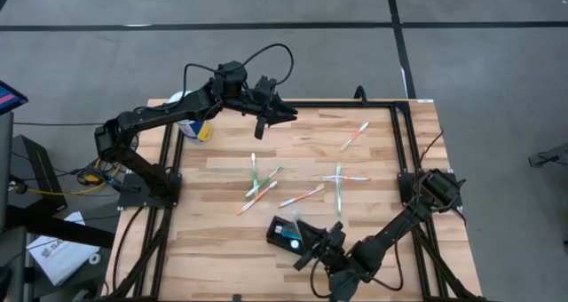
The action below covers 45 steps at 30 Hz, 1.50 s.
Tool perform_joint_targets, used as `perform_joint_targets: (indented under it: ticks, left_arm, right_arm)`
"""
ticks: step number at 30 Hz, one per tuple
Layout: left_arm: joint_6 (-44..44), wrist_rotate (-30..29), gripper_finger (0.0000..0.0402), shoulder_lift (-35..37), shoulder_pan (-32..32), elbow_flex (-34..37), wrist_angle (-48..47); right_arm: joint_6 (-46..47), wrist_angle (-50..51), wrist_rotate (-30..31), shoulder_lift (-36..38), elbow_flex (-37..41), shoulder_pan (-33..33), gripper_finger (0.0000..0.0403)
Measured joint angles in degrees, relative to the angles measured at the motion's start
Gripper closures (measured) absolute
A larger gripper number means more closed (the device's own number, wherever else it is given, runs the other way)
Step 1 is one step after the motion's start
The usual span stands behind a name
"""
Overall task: Pick & Place toothbrushing station
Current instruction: Put the green toothbrush into the black wire organizer
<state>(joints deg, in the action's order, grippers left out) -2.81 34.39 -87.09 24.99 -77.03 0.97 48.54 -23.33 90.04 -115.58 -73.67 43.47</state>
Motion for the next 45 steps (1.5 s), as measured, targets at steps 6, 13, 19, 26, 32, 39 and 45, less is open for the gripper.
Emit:
perform_joint_targets:
  ticks: [6,13,19,26,32,39,45]
  left_arm:
    - [0.02,0.0,0.0321,0.0,0.0,0.0,0.02]
    - [1.97,-0.07,0.0321,0.0,-0.7,0.02,0.04]
    - [2.12,-0.35,0.0321,0.07,-1.58,3.74,0.4]
    - [2.6,-0.35,0.0321,0.07,-1.77,7.81,2.24]
    - [3.79,-0.36,0.0321,0.07,-1.73,7.93,4.25]
    - [3.87,-0.48,0.0321,0.04,-1.73,7.93,5.6]
    - [3.87,-0.46,0.0321,0.04,-1.73,7.93,5.57]
  right_arm:
    - [10.19,9.77,-0.02,0.01,0.0,0.03,0.0403]
    - [17.34,18.32,-0.02,0.01,0.0,0.16,0.0403]
    - [19.47,20.52,-0.02,0.0,0.0,0.47,0.0403]
    - [20.27,19.9,-0.15,-1.45,0.11,1.61,0.0403]
    - [22.15,15.48,-0.09,-5.51,-0.59,2.29,0.0403]
    - [23.63,13.18,0.52,-8.93,-1.78,2.3,0.0403]
    - [25.07,12.35,1.1,-10.18,-1.86,2.35,0.0403]
